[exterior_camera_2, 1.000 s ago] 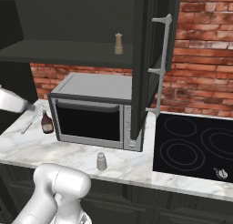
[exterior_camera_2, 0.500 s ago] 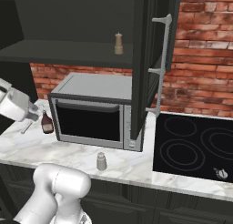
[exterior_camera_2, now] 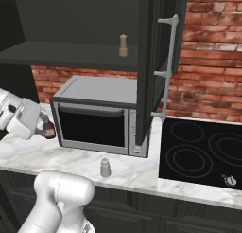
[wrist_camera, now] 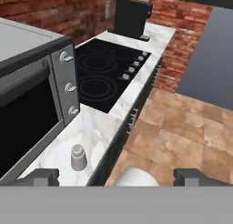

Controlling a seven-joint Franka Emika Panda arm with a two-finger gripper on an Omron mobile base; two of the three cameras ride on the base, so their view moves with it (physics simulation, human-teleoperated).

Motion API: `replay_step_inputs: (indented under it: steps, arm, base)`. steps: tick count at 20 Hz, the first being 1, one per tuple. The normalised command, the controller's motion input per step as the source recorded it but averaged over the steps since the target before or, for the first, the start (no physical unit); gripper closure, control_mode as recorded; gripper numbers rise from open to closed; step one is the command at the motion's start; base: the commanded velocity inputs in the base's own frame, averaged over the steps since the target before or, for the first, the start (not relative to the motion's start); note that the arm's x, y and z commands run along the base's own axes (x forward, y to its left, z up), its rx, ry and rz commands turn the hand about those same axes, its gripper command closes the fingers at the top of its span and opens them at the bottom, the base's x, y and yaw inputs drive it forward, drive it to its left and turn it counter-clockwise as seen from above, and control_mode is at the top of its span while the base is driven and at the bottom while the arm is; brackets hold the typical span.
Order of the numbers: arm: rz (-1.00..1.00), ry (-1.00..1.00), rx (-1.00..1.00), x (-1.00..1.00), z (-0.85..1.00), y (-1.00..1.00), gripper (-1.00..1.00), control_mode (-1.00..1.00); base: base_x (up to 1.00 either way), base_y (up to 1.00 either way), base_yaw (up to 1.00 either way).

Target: There are various items on the counter. Only move the condiments/shakers into the cabinet.

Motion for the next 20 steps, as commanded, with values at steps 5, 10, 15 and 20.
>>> replay_step_inputs:
  steps: [5, 10, 15, 20]
  arm:
    - [-0.17, -0.01, 0.00, 0.38, -0.31, 0.00, -1.00, -1.00]
    - [-0.19, 0.00, 0.00, 0.31, -0.41, 0.00, -1.00, -1.00]
    - [-0.19, 0.00, 0.00, 0.22, -0.44, -0.05, -1.00, -1.00]
    - [-0.08, -0.07, -0.01, 0.09, -0.46, -0.30, -1.00, -1.00]
  base:
    - [0.00, 0.00, 0.00]
    - [0.00, 0.00, 0.00]
    - [0.00, 0.00, 0.00]
    - [0.00, 0.00, 0.00]
